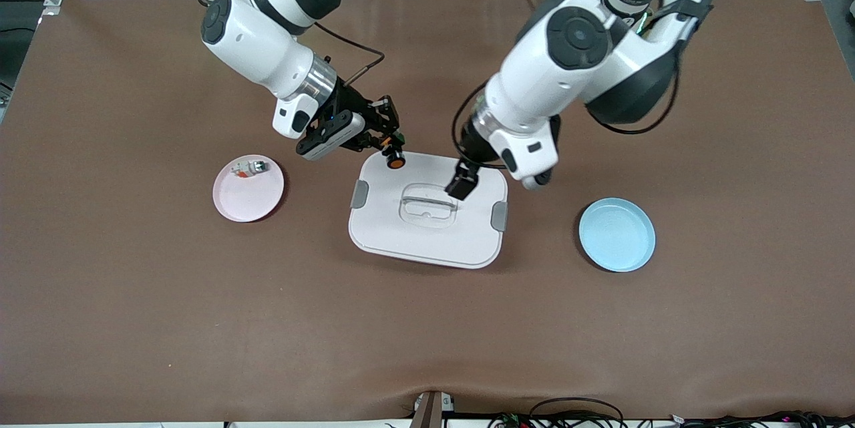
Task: Transfer orange switch to right arm and place
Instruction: 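Carry the switch to the white plate while the left gripper withdraws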
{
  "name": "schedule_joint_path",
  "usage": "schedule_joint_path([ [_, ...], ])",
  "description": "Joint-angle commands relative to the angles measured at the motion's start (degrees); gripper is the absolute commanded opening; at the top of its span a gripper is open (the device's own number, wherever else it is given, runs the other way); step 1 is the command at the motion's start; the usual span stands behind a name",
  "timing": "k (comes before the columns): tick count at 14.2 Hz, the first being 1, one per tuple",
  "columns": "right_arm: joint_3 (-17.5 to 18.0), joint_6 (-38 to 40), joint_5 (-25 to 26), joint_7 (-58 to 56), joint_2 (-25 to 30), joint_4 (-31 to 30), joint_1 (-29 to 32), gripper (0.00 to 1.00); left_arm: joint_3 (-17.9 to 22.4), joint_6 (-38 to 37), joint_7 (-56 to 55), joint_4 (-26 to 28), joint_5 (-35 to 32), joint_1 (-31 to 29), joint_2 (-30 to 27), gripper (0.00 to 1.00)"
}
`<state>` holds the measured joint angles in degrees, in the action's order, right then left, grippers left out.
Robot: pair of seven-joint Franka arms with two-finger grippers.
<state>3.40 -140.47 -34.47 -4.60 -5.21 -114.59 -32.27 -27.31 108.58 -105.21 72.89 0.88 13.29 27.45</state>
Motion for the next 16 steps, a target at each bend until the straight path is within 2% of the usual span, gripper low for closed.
schedule_joint_path([
  [1, 0.1, 5.8, 7.4, -9.2, 0.0, 0.9, 3.5, 0.0, 0.1, -5.0, 10.0, 0.3, -1.3, -3.7, -2.0, 1.0],
  [5, 0.1, 16.3, 19.8, -27.9, 0.4, 0.6, 9.4, 0.0, 0.0, -8.5, 29.0, 0.3, -1.5, -10.5, -3.9, 1.0],
  [10, 0.1, 15.9, 27.3, -45.6, 2.7, -6.6, 14.9, 0.0, 0.1, -13.5, 54.0, 1.2, -2.9, -18.8, -6.6, 1.0],
  [12, 0.1, 12.4, 27.6, -53.3, 4.0, -11.2, 18.2, 0.0, 0.1, -15.3, 62.4, 1.2, -6.4, -20.3, -7.5, 1.0],
  [16, 0.2, -3.1, 27.0, -71.8, 4.6, -23.4, 26.0, 0.0, 0.1, -17.4, 77.6, 1.0, -8.3, -26.2, -8.6, 1.0],
])
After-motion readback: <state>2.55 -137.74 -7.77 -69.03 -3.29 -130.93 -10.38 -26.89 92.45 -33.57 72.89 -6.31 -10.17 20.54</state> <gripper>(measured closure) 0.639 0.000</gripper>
